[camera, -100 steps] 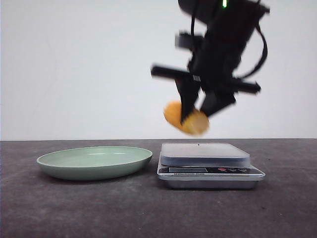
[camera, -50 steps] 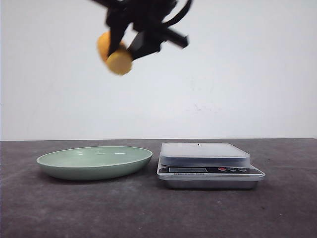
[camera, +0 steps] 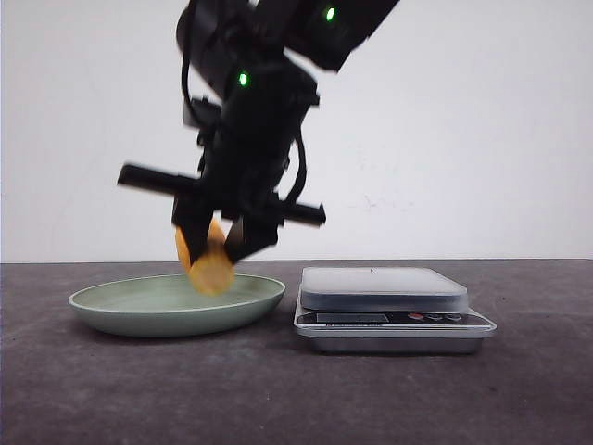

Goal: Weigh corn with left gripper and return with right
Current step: 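Lower the corn onto the green plate and open the right gripper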

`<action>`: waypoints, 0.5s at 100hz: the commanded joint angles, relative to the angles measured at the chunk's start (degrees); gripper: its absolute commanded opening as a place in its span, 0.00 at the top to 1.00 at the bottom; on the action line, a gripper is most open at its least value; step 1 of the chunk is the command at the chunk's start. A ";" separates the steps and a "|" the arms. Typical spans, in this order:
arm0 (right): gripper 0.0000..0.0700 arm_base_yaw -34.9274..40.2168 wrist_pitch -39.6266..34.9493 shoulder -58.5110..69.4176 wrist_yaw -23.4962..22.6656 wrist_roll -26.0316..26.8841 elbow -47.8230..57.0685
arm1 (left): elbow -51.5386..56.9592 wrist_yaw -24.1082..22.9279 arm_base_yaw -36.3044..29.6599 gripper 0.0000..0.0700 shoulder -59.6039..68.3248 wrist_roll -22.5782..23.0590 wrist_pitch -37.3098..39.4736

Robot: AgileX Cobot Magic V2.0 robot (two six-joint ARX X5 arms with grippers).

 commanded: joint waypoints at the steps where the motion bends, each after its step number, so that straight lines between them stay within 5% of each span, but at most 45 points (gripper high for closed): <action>1: 0.78 0.92 0.79 1.84 -0.35 1.62 1.07 | 0.70 -0.33 -0.37 0.45 0.11 0.59 0.66; 12: 0.16 1.31 0.79 2.29 0.11 1.95 1.07 | 0.70 -0.31 -0.37 0.45 0.11 0.59 0.66; 17: 0.01 1.51 1.09 2.32 0.15 1.90 1.07 | 0.70 -0.31 -0.37 0.45 0.11 0.59 0.66; 35: 0.08 1.31 0.20 0.28 -0.15 -0.15 1.79 | 0.70 -0.28 -0.37 0.45 0.11 1.64 0.66; 50: 0.11 0.98 -3.91 -7.48 1.66 -7.32 2.16 | 0.70 -0.35 -0.37 0.45 0.11 4.02 -0.13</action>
